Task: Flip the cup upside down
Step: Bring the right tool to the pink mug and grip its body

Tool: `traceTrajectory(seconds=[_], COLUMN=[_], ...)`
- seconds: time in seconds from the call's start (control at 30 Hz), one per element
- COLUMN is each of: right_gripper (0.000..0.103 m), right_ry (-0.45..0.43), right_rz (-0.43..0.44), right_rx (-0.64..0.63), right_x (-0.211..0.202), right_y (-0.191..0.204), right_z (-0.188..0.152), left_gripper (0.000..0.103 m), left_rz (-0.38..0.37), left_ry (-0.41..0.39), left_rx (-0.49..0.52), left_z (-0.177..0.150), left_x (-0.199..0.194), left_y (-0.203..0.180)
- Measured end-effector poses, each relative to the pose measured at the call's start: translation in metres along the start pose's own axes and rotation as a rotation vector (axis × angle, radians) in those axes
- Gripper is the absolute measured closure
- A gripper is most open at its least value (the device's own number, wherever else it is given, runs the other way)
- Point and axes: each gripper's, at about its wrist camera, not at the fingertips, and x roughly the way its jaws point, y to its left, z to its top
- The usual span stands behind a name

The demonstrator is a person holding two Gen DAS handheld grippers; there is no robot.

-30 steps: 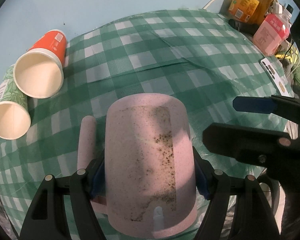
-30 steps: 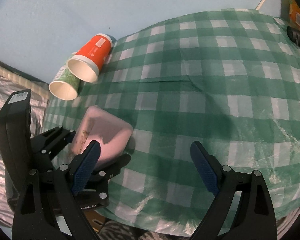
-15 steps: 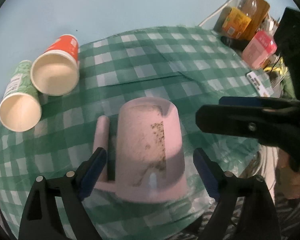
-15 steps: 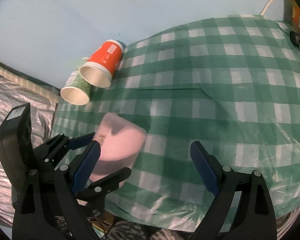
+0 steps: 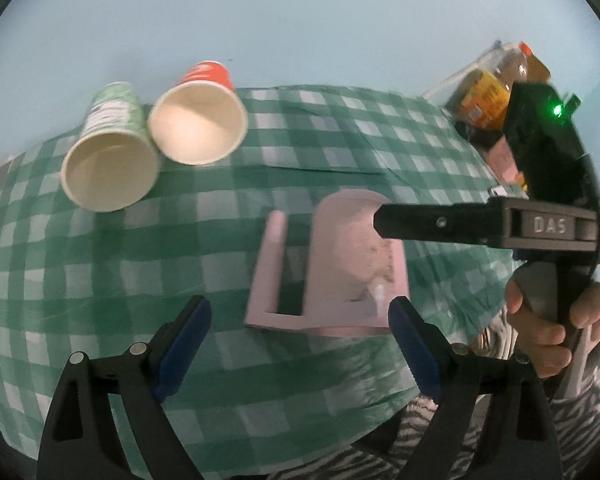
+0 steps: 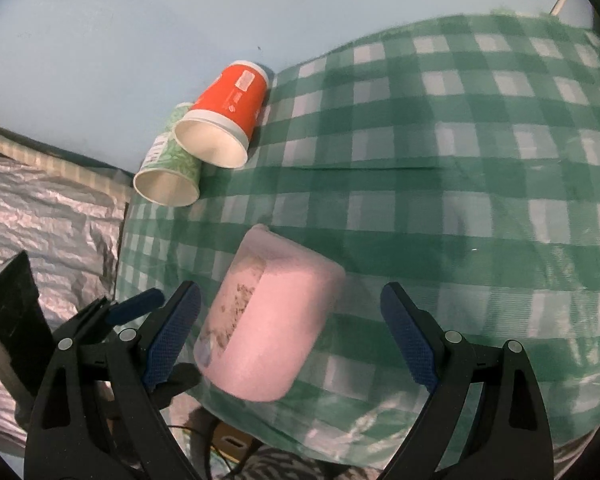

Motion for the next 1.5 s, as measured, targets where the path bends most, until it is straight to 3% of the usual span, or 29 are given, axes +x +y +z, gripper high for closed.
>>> traceTrajectory(seconds=[0.3,0.63,0.83,1.03,1.33,1.5], right_gripper=[0.012,0.012,0.022,0.023,0.028,0.03], right_ry=[0.057,0.109,0.087,0.08,-0.026,-0.133], right_rz=[-0.015,-0.055,-0.109,-0.108,-0.101,-0.107], right_rx=[0.037,0.084,0.07,0.053,-0.121,-0.235], right_x=[0.028,0.049,0.05,0.049,0.028,0.013], right_y=[0.004,0.009,0.015,0.014,0.037,0.052], right_z=[0.007,0.011,0.011,0.011,-0.003,-0.015], left_gripper=[0.011,0.011,0.01,0.01,0.009,0.007], left_rz=[0.018,0.058,0.069,0.077,0.056,0.05], left_ry=[-0.063,-0.117,-0.158,-0.188,-0.208,-0.219], left_rx=[-0.11,-0.137,-0.163,-0.173,-0.222,-0.243], left_z=[-0.007,-0.015,-0.014,-0.017,-0.026,-0.032], left_x=[0.006,0.007,0.005,0.0,-0.006,-0.007], left_y=[0.034,0.042,0.045,0.046,0.056,0.059])
